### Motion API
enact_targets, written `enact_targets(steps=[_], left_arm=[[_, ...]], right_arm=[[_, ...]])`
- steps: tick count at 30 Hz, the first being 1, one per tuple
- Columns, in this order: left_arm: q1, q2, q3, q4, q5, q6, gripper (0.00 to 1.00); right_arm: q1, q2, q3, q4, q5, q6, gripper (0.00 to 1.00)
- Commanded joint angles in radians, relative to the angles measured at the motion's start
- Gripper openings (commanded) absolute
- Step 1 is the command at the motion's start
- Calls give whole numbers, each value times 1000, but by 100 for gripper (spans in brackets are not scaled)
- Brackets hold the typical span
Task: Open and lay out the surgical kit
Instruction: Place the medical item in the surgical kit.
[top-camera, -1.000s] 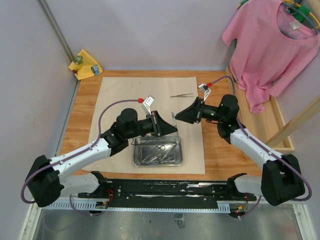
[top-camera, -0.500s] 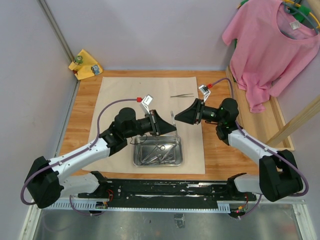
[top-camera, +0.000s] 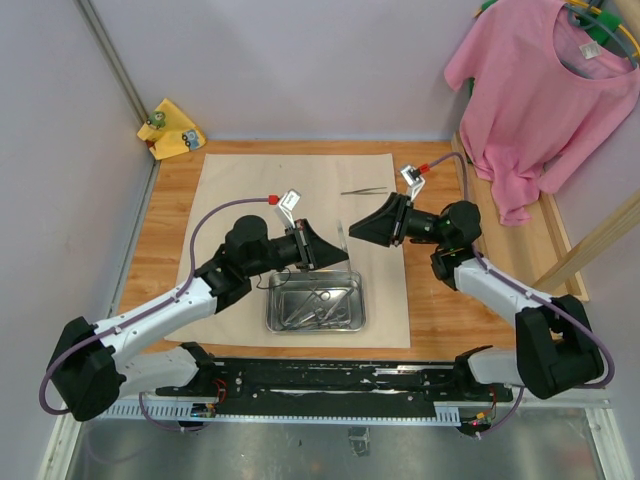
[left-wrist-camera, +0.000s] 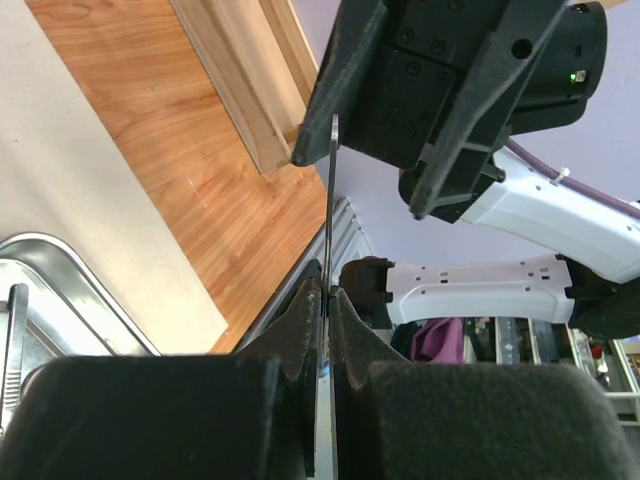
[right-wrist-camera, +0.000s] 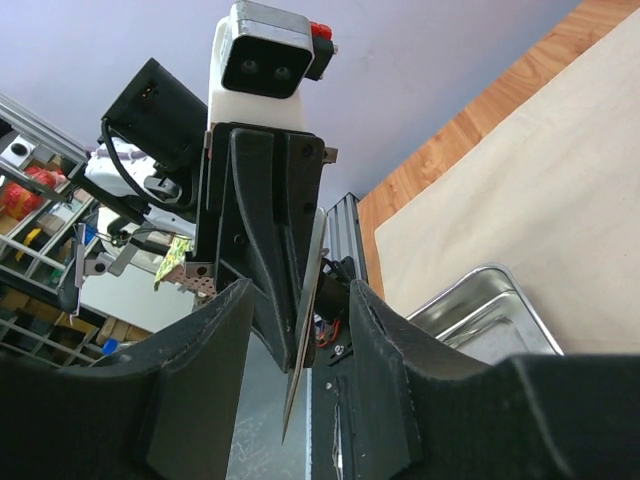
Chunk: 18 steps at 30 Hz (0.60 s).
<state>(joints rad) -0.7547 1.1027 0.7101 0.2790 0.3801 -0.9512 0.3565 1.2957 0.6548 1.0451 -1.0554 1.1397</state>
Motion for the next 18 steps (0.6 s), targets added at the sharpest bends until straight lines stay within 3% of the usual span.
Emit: enact_targets(steps=[1,11,14,18], left_arm=[[5,-2,-7,32,28,-2,5],[4,8,-17,45,46,-4,5],[5,9,-22,46,44,-2,5],[7,4,-21,35,42,5,6]], right_arm=[[34,39,-7,106,-14,40,44],[98,70,34,76,-3,6,38],[111,69,42,61,-2,-9,27],[116,60,48,17,-1,-44,5]])
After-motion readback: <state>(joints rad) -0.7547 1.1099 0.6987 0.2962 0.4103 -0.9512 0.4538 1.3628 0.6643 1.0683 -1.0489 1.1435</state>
